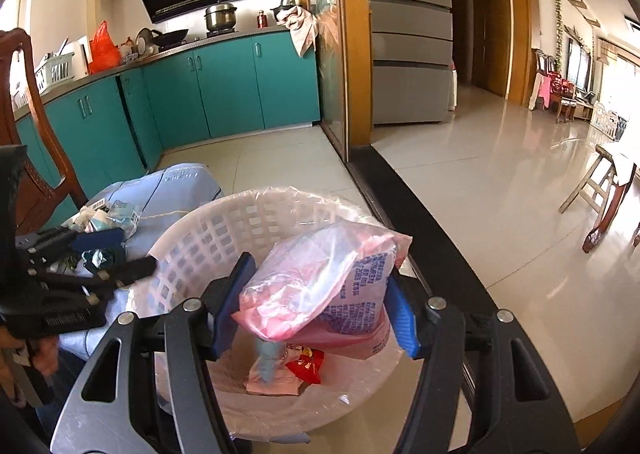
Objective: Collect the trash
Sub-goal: 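Drop the pink bag and blue cloth into the wastebasket with both tools, then grasp the dark clear plastic bag with the right tool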
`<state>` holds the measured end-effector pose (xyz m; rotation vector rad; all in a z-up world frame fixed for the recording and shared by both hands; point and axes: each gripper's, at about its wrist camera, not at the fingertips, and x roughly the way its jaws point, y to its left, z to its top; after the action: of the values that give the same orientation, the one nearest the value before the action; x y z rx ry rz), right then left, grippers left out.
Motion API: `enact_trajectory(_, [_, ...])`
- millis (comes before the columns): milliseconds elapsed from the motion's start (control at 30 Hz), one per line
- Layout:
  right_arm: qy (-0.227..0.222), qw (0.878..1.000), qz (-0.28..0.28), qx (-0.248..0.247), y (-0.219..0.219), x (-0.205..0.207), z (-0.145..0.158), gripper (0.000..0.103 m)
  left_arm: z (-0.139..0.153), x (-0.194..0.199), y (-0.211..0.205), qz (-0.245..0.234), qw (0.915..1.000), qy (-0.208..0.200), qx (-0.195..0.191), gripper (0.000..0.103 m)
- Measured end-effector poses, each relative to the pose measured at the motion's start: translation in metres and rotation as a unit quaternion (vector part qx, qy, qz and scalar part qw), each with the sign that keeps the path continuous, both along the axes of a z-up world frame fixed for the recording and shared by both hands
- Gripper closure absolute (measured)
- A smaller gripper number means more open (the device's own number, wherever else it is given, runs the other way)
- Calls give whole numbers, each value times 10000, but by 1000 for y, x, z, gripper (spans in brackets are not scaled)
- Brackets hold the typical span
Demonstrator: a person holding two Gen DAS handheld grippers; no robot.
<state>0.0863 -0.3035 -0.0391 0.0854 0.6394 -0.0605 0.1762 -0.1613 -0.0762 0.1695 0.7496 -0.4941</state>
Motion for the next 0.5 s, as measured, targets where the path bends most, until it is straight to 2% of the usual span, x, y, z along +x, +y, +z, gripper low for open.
enact_trajectory(67, [82, 9999, 97, -27, 5, 7, -3, 40, 3, 5, 17, 313, 9995, -55, 45, 32])
enact_trajectory(133, [157, 9997, 158, -128, 14, 14, -6, 25, 6, 10, 42, 703, 9974, -137, 52, 31])
enact_trajectory(200, [141, 9994, 200, -248, 24, 17, -6, 18, 10, 15, 66, 1033, 9943, -245, 117, 30])
enact_trajectory(400, [60, 9968, 787, -162, 66, 28, -5, 17, 9, 42, 151, 2075, 9764, -402, 444, 30])
enact_trajectory(500, [17, 9904, 1373, -143, 112, 38, -3, 17, 9, 53, 187, 2449, 9672, -502, 440, 30])
